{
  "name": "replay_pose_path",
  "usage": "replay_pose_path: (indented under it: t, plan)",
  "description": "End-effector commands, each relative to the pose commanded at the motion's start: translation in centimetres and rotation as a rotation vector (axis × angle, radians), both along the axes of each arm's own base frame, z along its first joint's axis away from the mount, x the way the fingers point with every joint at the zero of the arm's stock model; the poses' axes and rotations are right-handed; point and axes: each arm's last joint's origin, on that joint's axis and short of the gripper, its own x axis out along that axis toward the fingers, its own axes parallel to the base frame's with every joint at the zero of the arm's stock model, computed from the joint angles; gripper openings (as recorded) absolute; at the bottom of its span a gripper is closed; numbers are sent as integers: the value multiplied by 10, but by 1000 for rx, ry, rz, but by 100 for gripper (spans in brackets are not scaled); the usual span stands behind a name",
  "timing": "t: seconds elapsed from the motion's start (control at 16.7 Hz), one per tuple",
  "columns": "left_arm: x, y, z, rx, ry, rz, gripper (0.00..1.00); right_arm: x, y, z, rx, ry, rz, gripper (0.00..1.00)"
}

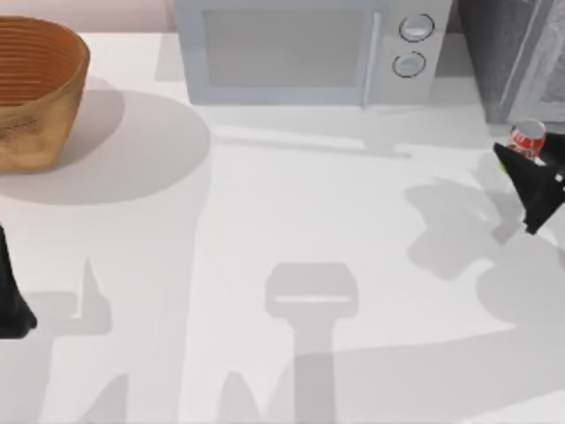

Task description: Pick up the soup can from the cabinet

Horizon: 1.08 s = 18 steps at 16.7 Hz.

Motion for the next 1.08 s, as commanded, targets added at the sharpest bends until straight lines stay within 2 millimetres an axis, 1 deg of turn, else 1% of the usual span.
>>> replay_pose_path:
  t: [0.54,0.78,1.08]
  plan:
    - [0,0,0,0,0,0,100,17,14,-5,-2,-7,-4,0]
    - [0,0,0,0,0,0,100,18,15,-6,-2,-6,-5,0]
    - [0,0,0,0,0,0,100,18,15,-6,-2,-6,-5,38]
